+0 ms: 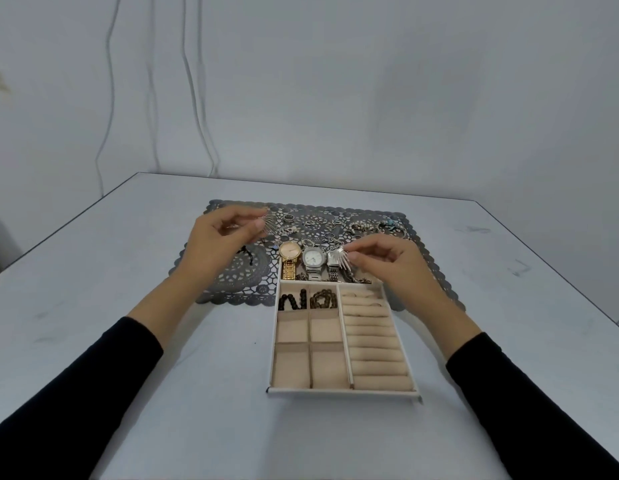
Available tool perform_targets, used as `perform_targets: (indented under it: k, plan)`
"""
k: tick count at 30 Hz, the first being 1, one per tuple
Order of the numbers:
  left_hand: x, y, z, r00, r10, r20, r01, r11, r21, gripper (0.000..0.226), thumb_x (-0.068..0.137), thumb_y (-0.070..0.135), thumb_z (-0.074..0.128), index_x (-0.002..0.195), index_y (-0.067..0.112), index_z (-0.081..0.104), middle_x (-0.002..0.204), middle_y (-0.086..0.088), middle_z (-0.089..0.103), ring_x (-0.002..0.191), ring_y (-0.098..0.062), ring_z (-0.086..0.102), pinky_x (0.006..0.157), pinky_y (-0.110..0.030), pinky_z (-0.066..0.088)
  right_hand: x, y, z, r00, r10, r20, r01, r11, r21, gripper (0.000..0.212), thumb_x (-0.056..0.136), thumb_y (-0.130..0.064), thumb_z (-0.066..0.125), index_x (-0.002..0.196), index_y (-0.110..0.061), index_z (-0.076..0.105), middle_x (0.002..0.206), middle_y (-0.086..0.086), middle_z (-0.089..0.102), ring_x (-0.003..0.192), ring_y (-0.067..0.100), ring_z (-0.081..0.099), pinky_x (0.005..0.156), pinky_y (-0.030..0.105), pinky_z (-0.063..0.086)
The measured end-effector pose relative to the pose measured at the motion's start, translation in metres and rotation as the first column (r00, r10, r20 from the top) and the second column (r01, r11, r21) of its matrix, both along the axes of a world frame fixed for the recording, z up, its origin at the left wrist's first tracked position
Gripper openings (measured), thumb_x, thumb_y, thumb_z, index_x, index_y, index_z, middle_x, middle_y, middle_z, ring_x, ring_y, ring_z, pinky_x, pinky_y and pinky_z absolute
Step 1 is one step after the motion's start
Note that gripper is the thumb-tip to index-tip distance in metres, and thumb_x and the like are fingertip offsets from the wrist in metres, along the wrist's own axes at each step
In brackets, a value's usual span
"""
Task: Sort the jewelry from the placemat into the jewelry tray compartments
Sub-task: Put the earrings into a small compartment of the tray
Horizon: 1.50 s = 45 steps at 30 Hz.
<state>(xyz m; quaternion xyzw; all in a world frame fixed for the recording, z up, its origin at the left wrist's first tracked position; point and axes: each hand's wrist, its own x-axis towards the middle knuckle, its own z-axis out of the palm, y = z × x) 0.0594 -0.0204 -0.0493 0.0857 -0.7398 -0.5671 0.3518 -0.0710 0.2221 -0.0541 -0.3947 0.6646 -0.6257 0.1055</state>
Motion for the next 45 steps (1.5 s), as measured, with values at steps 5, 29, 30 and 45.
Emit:
perform_targets:
  k: [5,29,30,45]
  plan:
    - [0.013,0.006,-0.001,1.000,-0.012,0.012,0.012,1.000,-0.007,0.017,0.087,0.005,0.070,0.099,0.017,0.073,0.077,0.006,0.073,0.076,-0.010,0.074,0.073,-0.014,0.054,0.014,0.004,0.001,0.985,0.171,0.035,-0.173,0.980,0.098,0.017,0.080,-0.003,0.072,0.088,-0.017,0.076,0.086,0.009,0.074,0.080,0.017,0.069,0.078,0.032,0.058]
    - [0.018,0.017,-0.003,0.996,-0.069,0.053,0.071,0.997,-0.032,0.017,0.086,0.007,0.071,0.100,0.017,0.073,0.077,0.007,0.074,0.078,-0.011,0.074,0.076,-0.018,0.056,0.028,0.000,0.011,0.886,0.419,-0.197,-0.250,0.791,0.558,0.015,0.085,-0.011,0.072,0.097,-0.017,0.076,0.089,-0.004,0.073,0.082,0.015,0.067,0.080,0.035,0.056]
    - [0.018,0.017,-0.003,0.996,-0.069,0.058,0.071,0.997,-0.036,0.017,0.086,0.008,0.071,0.100,0.018,0.074,0.078,0.006,0.074,0.080,-0.013,0.074,0.077,-0.019,0.056,0.028,0.000,0.012,0.885,0.419,-0.202,-0.245,0.789,0.563,0.015,0.085,-0.011,0.072,0.097,-0.017,0.076,0.088,-0.005,0.073,0.080,0.014,0.066,0.080,0.035,0.056]
    - [0.017,0.017,-0.004,0.992,-0.098,0.083,0.104,0.992,-0.074,0.019,0.086,0.003,0.069,0.101,0.015,0.072,0.077,0.006,0.074,0.077,-0.009,0.073,0.076,-0.019,0.057,0.027,-0.001,0.011,0.857,0.465,-0.222,-0.258,0.760,0.596,0.015,0.082,-0.014,0.075,0.096,-0.019,0.077,0.089,-0.010,0.074,0.081,0.006,0.067,0.077,0.028,0.055]
